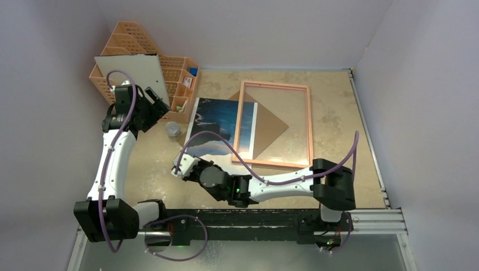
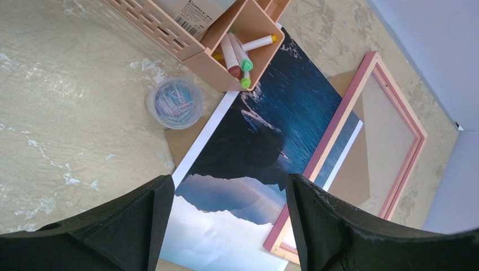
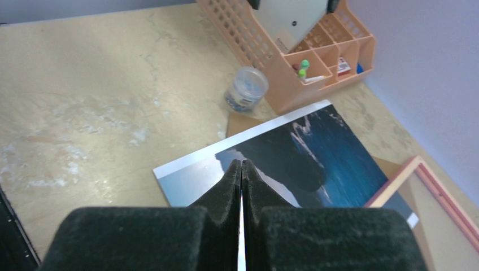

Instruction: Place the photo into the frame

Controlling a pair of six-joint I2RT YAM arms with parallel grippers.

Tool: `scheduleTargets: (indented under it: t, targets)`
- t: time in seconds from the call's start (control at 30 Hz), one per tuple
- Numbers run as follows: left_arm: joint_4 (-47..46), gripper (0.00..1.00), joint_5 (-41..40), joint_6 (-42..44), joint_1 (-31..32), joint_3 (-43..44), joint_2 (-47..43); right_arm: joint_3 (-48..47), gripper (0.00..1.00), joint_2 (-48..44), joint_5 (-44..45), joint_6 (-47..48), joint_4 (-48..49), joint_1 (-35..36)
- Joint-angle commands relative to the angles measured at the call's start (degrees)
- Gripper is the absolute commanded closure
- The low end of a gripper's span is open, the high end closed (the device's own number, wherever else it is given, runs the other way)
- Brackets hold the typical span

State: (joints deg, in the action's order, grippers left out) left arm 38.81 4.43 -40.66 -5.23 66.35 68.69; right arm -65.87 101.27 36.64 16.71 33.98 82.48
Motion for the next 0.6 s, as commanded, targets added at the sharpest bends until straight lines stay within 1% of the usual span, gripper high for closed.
scheduleTargets:
  t: [0.0, 0.03, 0.1, 0.2, 0.43, 0.57]
  targets:
    - [0.25, 0.25, -1.26, 1.59, -0.48, 1.97, -0.04, -2.20, 0.65, 4.87, -6.28, -2.15, -10.68, -0.16]
    - [0.30, 0.24, -1.53, 1.70, -0.52, 1.83, 0.00, -3.45, 0.57, 6.42, -6.76, -1.70, -13.27, -0.21]
    - [0.24, 0.24, -1.76, 2.02, -0.57, 1.57, 0.39, -5.91, 0.48, 9.46, -6.99, -0.37, -18.17, -0.17]
    - [0.03, 0.24, -1.47, 2.62, -0.78, 0.17, 1.51, -8.75, 0.42, 11.96, -6.42, 1.61, -21.60, -0.19]
    - [-1.94, 0.24, 1.83, 2.85, -1.11, -8.59, 2.16, -9.23, 0.40, 15.25, -2.26, 4.59, -21.40, -0.13]
    - [-3.26, 0.24, 3.51, 2.51, -1.18, -12.14, 1.62, -7.77, 0.39, 17.25, 1.49, 8.12, -19.00, -0.12]
